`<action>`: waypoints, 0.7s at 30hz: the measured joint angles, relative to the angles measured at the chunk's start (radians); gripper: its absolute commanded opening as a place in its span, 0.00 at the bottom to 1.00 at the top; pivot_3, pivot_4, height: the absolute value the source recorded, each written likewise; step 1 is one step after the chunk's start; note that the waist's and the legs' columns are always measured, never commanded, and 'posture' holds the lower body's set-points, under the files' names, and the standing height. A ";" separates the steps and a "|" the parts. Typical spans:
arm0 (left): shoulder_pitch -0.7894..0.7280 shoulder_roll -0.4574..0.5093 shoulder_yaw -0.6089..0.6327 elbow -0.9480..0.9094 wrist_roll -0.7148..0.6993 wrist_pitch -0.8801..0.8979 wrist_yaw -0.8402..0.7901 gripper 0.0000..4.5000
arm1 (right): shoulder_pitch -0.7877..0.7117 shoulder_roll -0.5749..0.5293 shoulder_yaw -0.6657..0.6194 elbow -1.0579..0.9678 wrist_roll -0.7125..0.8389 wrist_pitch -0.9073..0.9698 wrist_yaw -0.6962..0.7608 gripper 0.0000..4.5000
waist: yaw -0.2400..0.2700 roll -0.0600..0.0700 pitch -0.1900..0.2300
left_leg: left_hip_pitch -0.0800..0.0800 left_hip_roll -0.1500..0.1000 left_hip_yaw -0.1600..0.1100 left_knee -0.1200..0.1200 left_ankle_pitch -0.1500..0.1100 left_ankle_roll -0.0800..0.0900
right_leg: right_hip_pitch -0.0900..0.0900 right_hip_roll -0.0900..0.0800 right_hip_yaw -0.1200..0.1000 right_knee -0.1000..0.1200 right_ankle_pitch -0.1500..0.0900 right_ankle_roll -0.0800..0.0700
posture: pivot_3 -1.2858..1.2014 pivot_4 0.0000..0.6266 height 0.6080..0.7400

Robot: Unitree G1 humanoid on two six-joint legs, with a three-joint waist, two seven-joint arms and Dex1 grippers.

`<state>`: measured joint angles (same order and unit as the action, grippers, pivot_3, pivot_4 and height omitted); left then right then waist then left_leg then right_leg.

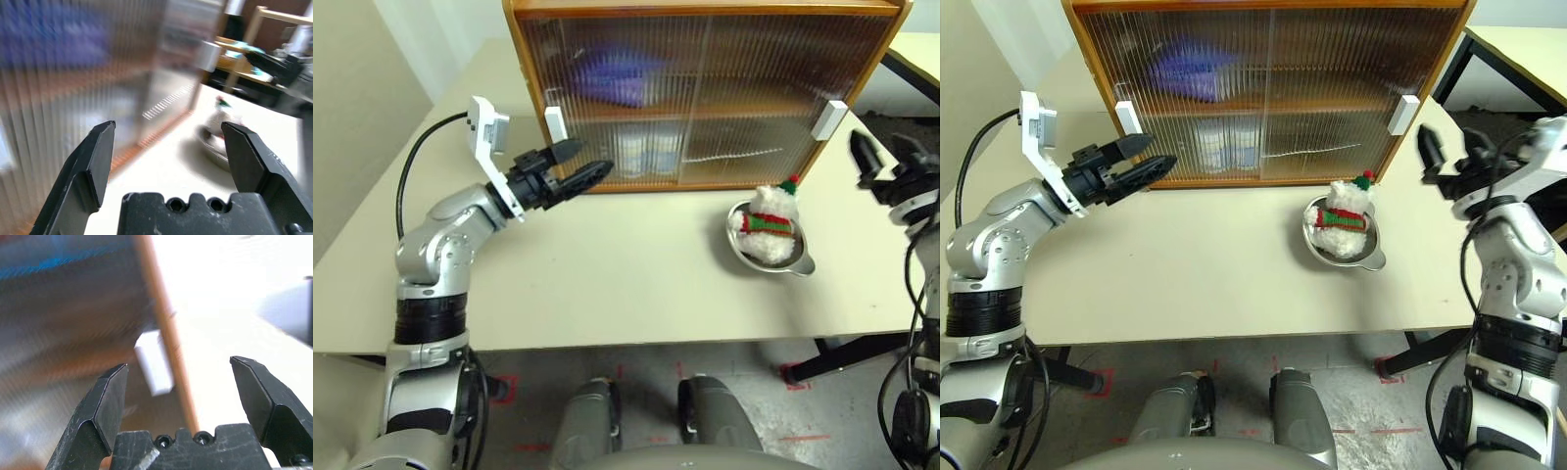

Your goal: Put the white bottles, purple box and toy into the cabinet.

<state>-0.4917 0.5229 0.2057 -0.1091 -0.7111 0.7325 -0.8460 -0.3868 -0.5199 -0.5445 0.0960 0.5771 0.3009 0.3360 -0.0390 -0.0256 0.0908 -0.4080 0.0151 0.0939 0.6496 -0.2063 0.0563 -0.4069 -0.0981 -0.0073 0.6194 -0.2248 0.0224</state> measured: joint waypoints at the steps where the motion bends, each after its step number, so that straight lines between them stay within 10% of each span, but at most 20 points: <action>1: 0.003 0.004 0.019 -0.002 -0.027 0.014 -0.007 1.00 | 0.000 0.003 -0.002 0.014 -0.002 -0.012 0.003 1.00 | 0.000 -0.001 0.000 | 0.000 0.000 0.001 0.000 0.000 0.000 | 0.000 0.000 0.000 0.000 -0.001 0.001 | 0.50 0.06 1.00; 11: 0.163 0.164 0.047 -0.047 -0.030 -0.117 -0.221 1.00 | 0.003 0.014 0.065 0.268 -0.109 -0.094 0.057 0.96 | 0.003 0.000 0.000 | 0.000 -0.001 0.003 -0.003 0.000 0.000 | -0.001 -0.002 0.002 -0.001 -0.012 -0.017 | 0.53 0.06 1.00; 21: 0.245 0.158 -0.026 -0.101 0.021 -0.275 -0.330 1.00 | -0.158 -0.047 0.059 0.454 -0.132 -0.180 0.088 0.18 | 0.004 0.000 0.000 | 0.001 -0.001 0.005 -0.003 0.000 0.000 | 0.000 -0.003 0.002 -0.001 -0.010 -0.015 | 0.53 0.07 1.00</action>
<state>-0.2465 0.6807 0.1801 -0.2098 -0.6902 0.4576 -1.1761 -0.5451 -0.5673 -0.4856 0.5497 0.4452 0.1211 0.4244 -0.0347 -0.0253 0.0910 -0.4070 0.0144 0.0986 0.6469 -0.2066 0.0562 -0.4073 -0.1015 -0.0050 0.6187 -0.2347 0.0072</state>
